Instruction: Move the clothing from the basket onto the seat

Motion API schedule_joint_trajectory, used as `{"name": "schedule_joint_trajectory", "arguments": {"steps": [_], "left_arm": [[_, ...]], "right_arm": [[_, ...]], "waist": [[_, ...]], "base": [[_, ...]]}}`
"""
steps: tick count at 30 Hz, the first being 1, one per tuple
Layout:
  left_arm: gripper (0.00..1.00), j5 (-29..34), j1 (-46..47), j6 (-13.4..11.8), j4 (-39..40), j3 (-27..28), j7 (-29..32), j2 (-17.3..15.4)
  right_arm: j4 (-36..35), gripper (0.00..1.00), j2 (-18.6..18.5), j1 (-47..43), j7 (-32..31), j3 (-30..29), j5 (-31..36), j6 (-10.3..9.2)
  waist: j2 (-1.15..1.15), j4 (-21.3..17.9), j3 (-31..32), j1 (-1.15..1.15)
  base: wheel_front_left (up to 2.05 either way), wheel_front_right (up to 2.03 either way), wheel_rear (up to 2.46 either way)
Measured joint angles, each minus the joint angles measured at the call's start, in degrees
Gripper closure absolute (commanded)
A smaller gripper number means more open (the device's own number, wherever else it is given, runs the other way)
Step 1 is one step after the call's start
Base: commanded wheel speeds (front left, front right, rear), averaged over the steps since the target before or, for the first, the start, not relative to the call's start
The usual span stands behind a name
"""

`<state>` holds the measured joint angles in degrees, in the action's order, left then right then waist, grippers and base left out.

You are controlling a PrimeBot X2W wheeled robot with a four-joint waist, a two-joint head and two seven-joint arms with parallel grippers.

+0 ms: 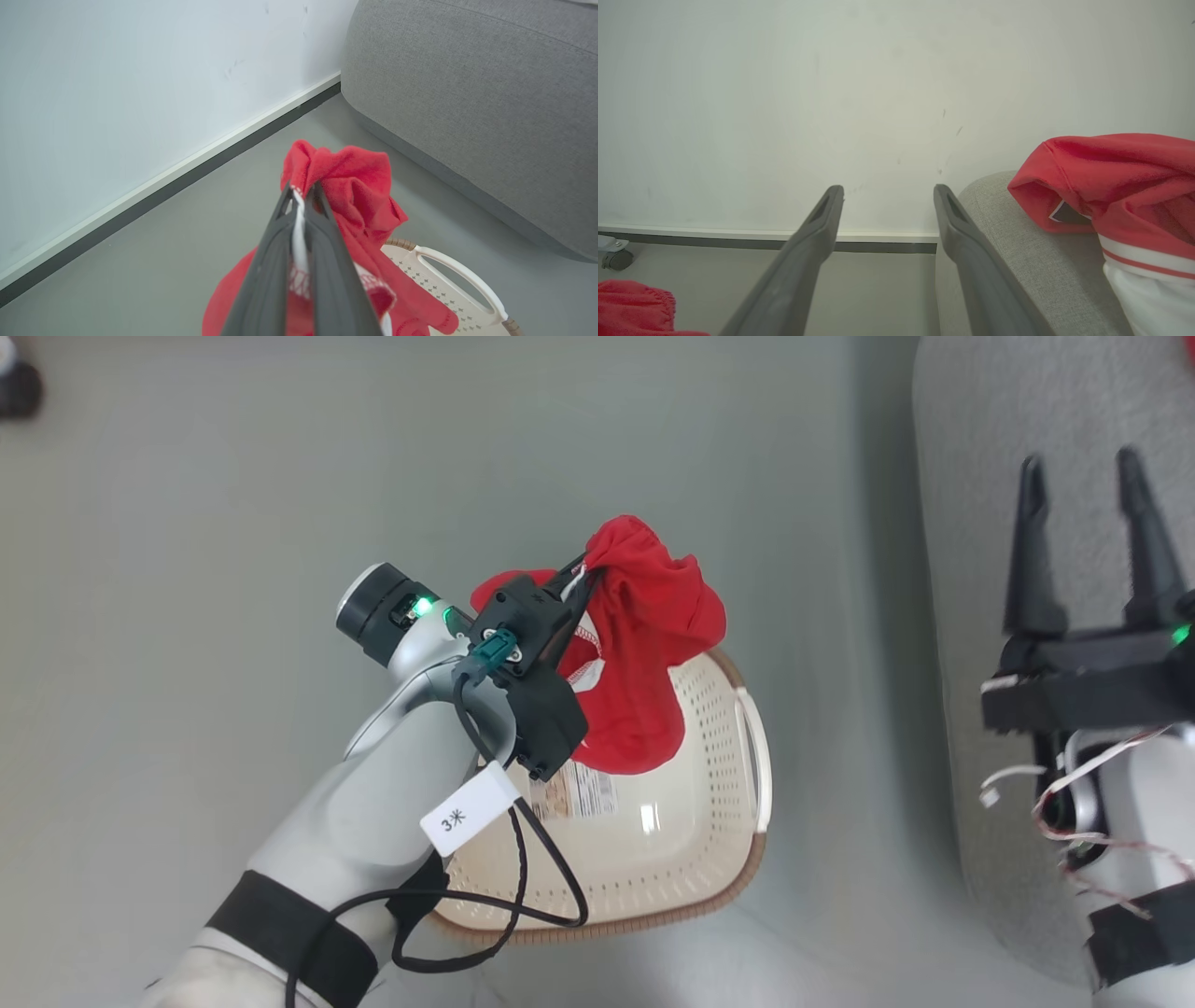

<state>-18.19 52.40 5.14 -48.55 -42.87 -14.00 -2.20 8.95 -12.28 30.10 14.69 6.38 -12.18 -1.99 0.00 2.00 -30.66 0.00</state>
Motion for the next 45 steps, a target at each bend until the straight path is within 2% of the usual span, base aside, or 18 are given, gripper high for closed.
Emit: {"name": "schedule_joint_trajectory", "arguments": {"steps": [8, 25, 36, 45], "left_arm": [[1.00, -1.7, 0.0, 0.6, 0.2, 1.2, -0.3, -1.2], [1.00, -6.0, -1.7, 1.5, 2.4, 2.2, -0.3, -0.9], [1.00, -7.9, -6.6, 1.9, 2.5, 1.5, -0.2, -0.8], [1.00, -10.3, -9.5, 2.0, 4.2, 0.1, 1.1, -0.7]], "right_arm": [[3.2, 0.00, 2.6, -3.3, 0.0, 1.3, -1.0, 0.58], [8.6, 0.00, 3.8, -8.7, 0.0, 3.4, -1.2, 3.11], [14.3, 0.00, 4.9, -11.4, 0.0, 9.0, 0.2, 6.46], [19.6, 0.00, 5.1, -11.3, 0.0, 13.5, 1.1, 8.13]], "waist": [[0.00, 0.9, 6.1, 0.00], [0.00, 2.2, 19.0, 0.00], [0.00, 3.4, 28.0, -0.01], [0.00, 3.5, 34.6, -0.01]], "base": [[0.00, 0.00, 0.00], [0.00, 0.00, 0.00], [0.00, 0.00, 0.00], [0.00, 0.00, 0.00]]}}
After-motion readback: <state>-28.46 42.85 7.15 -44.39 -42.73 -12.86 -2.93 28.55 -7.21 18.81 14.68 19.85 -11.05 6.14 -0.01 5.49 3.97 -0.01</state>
